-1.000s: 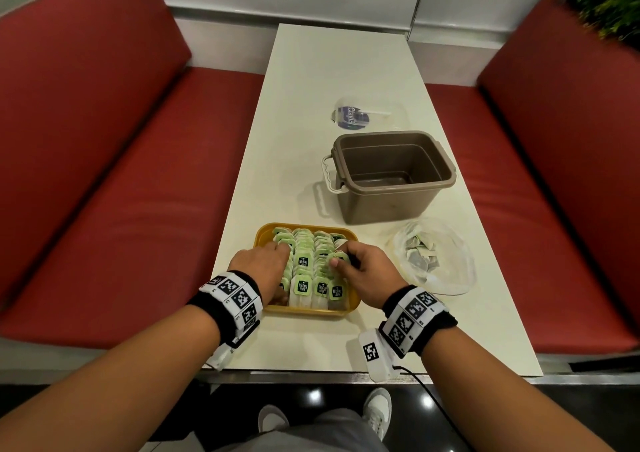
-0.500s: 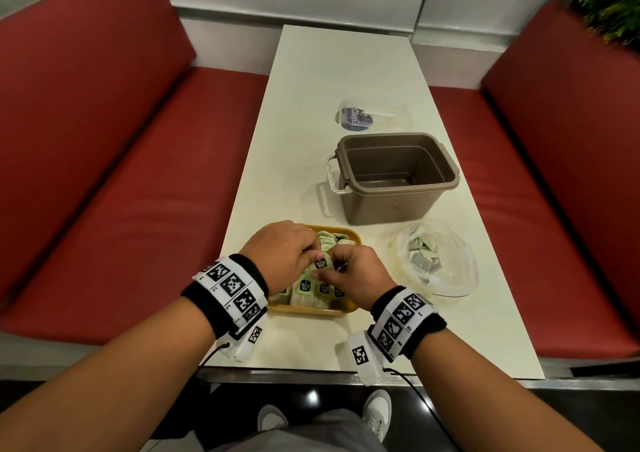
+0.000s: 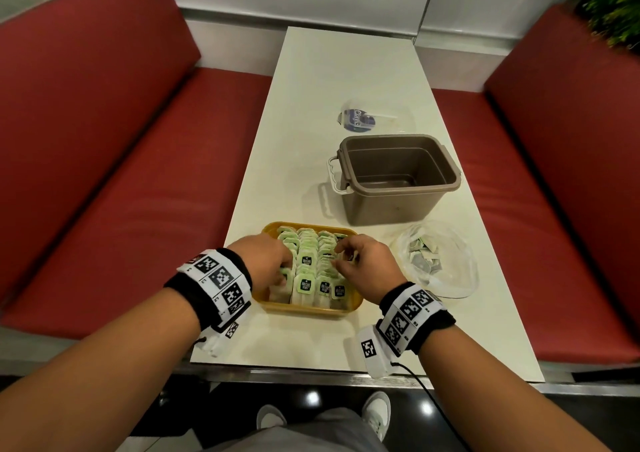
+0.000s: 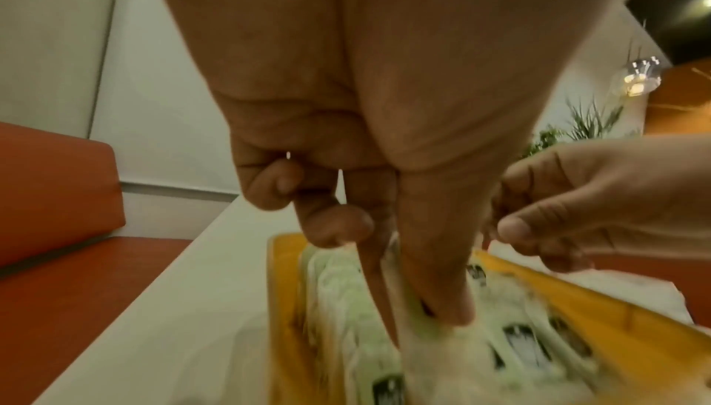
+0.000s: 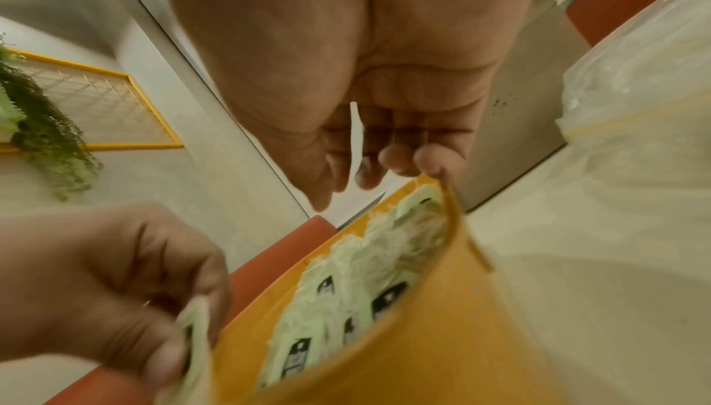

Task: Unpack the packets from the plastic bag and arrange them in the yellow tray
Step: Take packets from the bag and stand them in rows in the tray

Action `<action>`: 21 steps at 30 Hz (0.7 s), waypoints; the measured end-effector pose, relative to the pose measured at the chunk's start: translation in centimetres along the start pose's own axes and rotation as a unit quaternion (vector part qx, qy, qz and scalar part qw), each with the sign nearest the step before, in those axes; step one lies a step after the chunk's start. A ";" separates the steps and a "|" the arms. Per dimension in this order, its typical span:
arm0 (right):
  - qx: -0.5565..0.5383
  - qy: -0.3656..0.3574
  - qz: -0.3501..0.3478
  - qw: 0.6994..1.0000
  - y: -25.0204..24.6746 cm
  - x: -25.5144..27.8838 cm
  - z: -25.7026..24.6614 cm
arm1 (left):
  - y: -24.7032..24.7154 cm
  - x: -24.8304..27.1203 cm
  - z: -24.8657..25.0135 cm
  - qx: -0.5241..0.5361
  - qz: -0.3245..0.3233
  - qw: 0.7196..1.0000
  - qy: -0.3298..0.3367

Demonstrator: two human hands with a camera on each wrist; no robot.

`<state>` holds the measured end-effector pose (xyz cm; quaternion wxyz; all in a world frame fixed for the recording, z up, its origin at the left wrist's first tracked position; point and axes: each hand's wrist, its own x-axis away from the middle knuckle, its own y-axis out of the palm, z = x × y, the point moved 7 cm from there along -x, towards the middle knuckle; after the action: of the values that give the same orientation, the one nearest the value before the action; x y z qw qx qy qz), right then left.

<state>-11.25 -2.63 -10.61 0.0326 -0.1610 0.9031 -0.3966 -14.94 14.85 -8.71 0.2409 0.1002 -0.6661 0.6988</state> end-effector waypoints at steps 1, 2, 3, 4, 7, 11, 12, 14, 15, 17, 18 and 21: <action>0.024 0.009 0.004 1.000 -0.3 0.0 0.5 | 0.9 -0.2 0.1 -0.011 -0.027 1.000 0.003; 0.045 0.020 0.005 0.999 -0.4 -0.1 0.9 | 1.6 -0.4 0.2 -0.020 -0.042 0.999 0.006; 0.059 0.032 0.004 0.998 -0.5 -0.1 1.3 | 2.2 -0.6 0.2 -0.030 -0.044 0.999 0.008; 0.068 0.047 0.001 0.997 -0.6 0.0 1.7 | 2.6 -0.9 0.3 -0.043 -0.039 0.998 0.011; 0.082 0.090 -0.032 0.992 -0.2 0.2 2.9 | 3.5 -1.8 -0.2 -0.076 0.000 0.997 0.004; 0.062 0.099 -0.065 0.991 0.1 0.6 3.2 | 4.3 -2.3 -1.0 -0.095 0.007 0.995 -0.017; 0.057 0.099 -0.065 0.991 0.1 0.6 3.2 | 4.3 -2.2 -1.0 -0.101 0.005 0.995 -0.017; 0.051 0.097 -0.067 0.992 0.0 0.5 3.2 | 4.4 -2.1 -0.9 -0.111 0.006 0.994 -0.016; 0.050 0.096 -0.069 0.992 0.1 0.5 3.2 | 4.4 -2.1 -0.8 -0.117 0.007 0.993 -0.017; 0.045 0.091 -0.069 0.992 0.1 0.5 3.3 | 4.3 -2.0 -0.5 -0.133 0.013 0.991 -0.023; 0.042 0.089 -0.069 0.993 0.2 0.5 3.4 | 4.3 -2.0 -0.4 -0.140 0.019 0.990 -0.027; 0.029 0.085 -0.069 0.994 0.3 0.5 3.7 | 3.7 -2.2 -0.3 -0.150 0.040 0.987 -0.045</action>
<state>-11.09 -5.14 -13.32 -0.0671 -0.1880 0.8776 -0.4359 -14.75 14.74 -12.98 0.1945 0.0673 -0.7770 0.5949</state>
